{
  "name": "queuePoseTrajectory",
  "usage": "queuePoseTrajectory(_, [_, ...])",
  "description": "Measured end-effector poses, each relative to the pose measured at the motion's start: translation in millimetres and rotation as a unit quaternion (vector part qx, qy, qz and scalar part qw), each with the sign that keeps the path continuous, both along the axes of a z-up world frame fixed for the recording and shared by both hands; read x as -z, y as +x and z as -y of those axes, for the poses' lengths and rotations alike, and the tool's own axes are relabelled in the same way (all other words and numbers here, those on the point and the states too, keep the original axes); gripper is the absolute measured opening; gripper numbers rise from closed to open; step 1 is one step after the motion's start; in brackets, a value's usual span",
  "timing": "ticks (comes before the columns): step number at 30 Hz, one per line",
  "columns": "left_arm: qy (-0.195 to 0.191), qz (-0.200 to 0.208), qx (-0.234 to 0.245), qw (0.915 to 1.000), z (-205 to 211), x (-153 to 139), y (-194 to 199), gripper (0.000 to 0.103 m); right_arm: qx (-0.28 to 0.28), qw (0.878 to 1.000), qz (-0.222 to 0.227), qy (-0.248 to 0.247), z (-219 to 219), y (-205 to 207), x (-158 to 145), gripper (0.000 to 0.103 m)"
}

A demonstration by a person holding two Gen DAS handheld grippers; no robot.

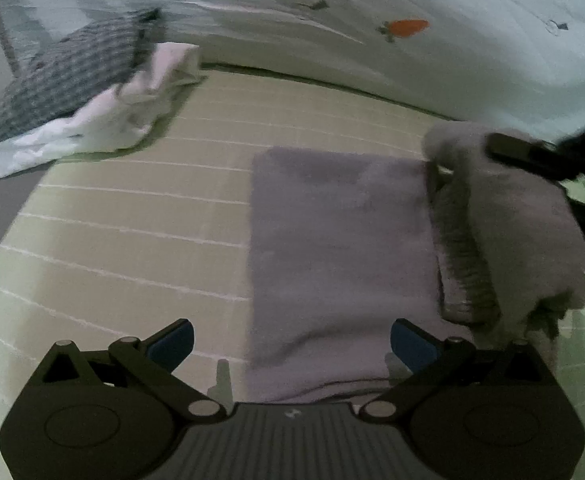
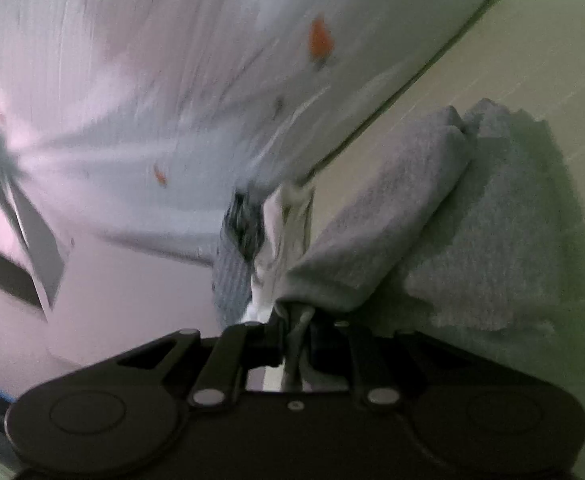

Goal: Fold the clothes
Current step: 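Grasp the folded grey bundle with the right tool and lift it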

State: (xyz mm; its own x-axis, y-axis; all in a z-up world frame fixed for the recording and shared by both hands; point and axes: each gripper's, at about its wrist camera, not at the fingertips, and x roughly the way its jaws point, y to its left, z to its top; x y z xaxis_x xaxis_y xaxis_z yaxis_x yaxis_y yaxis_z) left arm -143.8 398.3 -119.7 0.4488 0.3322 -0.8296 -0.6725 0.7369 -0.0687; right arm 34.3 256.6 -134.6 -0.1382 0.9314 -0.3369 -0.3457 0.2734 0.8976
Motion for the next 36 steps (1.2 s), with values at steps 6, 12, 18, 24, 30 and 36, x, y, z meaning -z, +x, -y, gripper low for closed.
queuePoseTrajectory(6, [-0.026, 0.015, -0.050, 0.9983, -33, 8, -29, 0.103, -0.044, 0.995, 0.014, -0.092, -55, -44, 25, 0.037])
queuePoseTrajectory(12, [-0.044, 0.054, -0.078, 0.9945, -48, 8, -35, 0.103, -0.018, 0.997, 0.009, -0.079, -21, -47, 14, 0.063])
queuePoseTrajectory(18, [-0.096, 0.119, -0.073, 0.9855, -46, 1, -32, 0.095, 0.086, 0.991, 0.071, -0.075, 50, -34, -6, 0.049])
queuePoseTrajectory(24, [-0.161, 0.156, -0.026, 0.9742, -46, 4, 1, 0.090, 0.116, 0.972, 0.133, -0.153, 83, -30, 1, 0.039])
queuePoseTrajectory(30, [-0.212, 0.131, -0.016, 0.9683, -40, 19, 24, 0.016, 0.129, 0.969, 0.120, -0.174, 95, -27, 10, 0.040])
queuePoseTrajectory(36, [-0.183, 0.123, -0.047, 0.9742, -38, 8, -16, 0.008, 0.142, 0.966, 0.122, -0.179, 98, -27, 12, 0.040])
